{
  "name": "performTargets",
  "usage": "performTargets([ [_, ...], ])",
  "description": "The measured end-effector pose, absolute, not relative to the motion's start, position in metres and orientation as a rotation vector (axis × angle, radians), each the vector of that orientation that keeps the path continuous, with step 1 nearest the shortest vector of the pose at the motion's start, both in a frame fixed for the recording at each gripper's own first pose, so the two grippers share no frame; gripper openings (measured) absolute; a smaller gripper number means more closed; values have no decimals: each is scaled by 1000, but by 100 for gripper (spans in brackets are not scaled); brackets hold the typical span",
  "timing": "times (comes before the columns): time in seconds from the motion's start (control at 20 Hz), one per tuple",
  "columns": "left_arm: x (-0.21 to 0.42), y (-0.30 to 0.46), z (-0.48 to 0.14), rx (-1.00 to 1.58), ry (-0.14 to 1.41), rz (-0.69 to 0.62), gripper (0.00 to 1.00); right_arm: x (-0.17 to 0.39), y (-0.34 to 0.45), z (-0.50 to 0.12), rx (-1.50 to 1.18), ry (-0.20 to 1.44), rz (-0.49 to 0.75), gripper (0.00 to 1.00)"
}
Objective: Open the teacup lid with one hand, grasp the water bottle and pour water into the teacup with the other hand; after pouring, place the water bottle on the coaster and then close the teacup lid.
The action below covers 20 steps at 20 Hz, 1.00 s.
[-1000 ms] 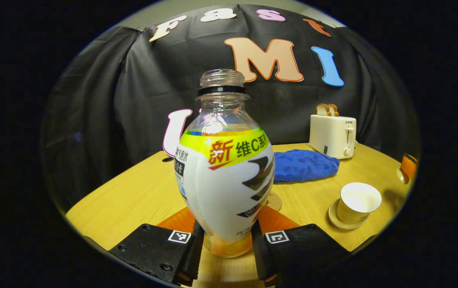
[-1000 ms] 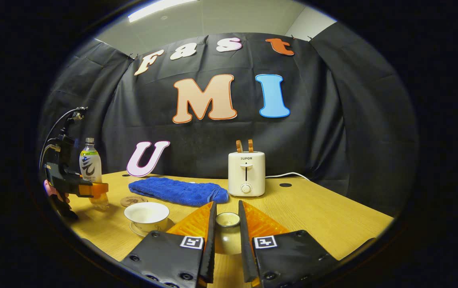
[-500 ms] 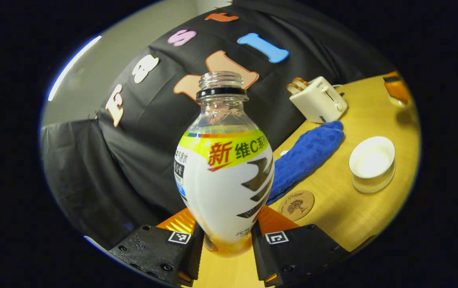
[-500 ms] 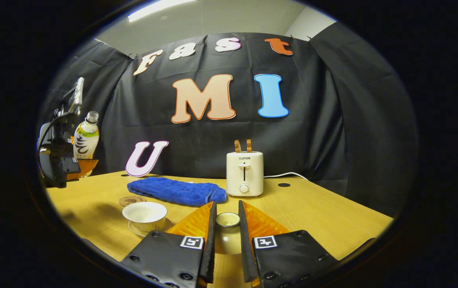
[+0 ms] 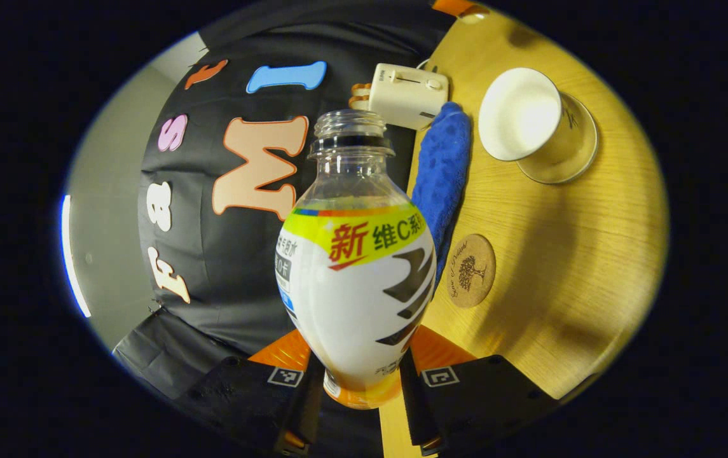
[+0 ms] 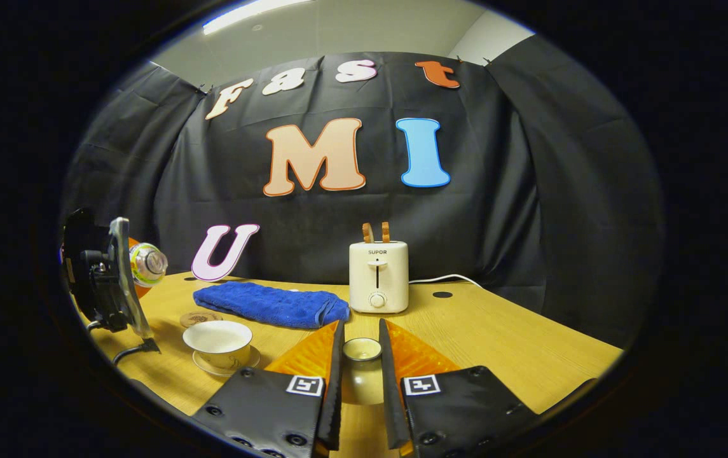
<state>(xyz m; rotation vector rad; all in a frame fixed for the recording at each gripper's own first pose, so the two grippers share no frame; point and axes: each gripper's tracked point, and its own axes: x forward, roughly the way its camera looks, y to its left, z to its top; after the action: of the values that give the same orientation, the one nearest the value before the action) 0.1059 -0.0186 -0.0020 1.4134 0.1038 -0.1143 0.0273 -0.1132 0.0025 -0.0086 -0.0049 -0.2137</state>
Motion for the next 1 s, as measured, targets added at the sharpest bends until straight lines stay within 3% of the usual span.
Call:
performTargets([
  [1.0,115,-42,12,1829,92,-199,54,27,-114,3,-9,-5,-216,31],
])
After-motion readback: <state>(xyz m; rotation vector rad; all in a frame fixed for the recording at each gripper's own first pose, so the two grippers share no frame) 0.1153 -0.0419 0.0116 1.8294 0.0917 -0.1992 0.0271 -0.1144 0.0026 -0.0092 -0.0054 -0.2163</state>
